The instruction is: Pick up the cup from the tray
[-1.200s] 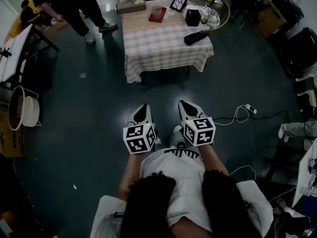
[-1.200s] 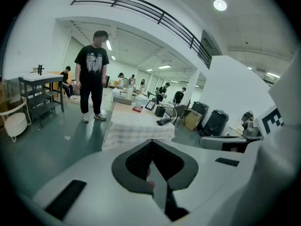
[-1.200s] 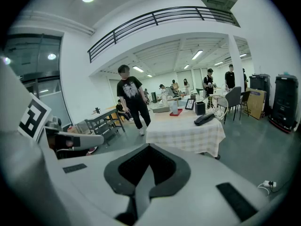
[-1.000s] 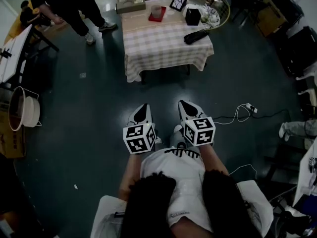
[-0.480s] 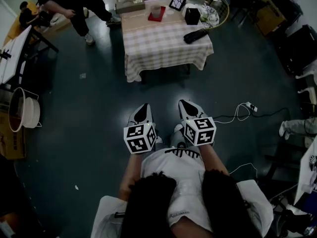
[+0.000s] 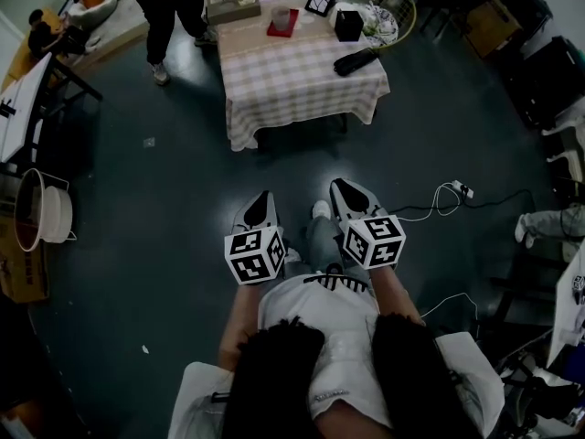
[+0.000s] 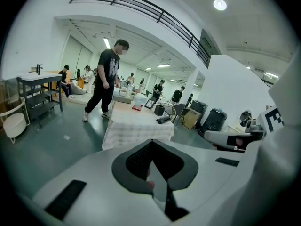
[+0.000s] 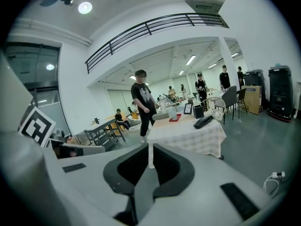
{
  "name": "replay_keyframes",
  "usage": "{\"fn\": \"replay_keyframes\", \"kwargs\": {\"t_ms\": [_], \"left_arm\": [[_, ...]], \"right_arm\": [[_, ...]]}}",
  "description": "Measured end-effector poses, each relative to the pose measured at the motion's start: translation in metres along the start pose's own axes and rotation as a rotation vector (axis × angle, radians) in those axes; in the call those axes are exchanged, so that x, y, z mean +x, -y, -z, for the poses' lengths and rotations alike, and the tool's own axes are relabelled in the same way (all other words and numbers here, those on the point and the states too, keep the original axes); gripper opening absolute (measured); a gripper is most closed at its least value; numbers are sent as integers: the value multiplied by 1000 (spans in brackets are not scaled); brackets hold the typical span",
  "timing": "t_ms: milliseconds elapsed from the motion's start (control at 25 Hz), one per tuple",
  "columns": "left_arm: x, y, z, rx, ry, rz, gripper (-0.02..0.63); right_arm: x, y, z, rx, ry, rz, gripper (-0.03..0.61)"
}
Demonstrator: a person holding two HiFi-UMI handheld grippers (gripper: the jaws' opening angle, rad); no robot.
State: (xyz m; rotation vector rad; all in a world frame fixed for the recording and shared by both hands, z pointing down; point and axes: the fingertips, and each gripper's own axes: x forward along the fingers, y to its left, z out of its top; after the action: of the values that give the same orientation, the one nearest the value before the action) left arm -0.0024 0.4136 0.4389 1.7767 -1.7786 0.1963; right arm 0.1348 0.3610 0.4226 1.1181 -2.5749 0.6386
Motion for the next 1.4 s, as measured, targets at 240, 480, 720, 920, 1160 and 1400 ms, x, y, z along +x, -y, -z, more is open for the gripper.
{"fn": "replay_keyframes", "kwargs": {"t_ms": [240, 480, 720, 920, 1160, 1400], "left_arm": [[15, -3, -7, 12, 0, -10, 6], [35, -7, -21, 32, -13, -30, 6], [69, -17, -43, 13, -27, -55, 6], [107, -19, -69, 2, -26, -61, 6], [153, -13, -106, -8, -16, -71, 6], [193, -8, -130, -19, -20, -94, 6]], "right_arm": [[14, -4, -11, -40, 27, -74, 111], [42, 11, -30, -31, 48, -103, 146], [82, 30, -55, -53, 52, -112, 164], [116, 57, -76, -61, 33, -107, 172], [150, 90, -114, -71, 42, -112, 176], [183, 121, -138, -83, 26, -130, 184]]}}
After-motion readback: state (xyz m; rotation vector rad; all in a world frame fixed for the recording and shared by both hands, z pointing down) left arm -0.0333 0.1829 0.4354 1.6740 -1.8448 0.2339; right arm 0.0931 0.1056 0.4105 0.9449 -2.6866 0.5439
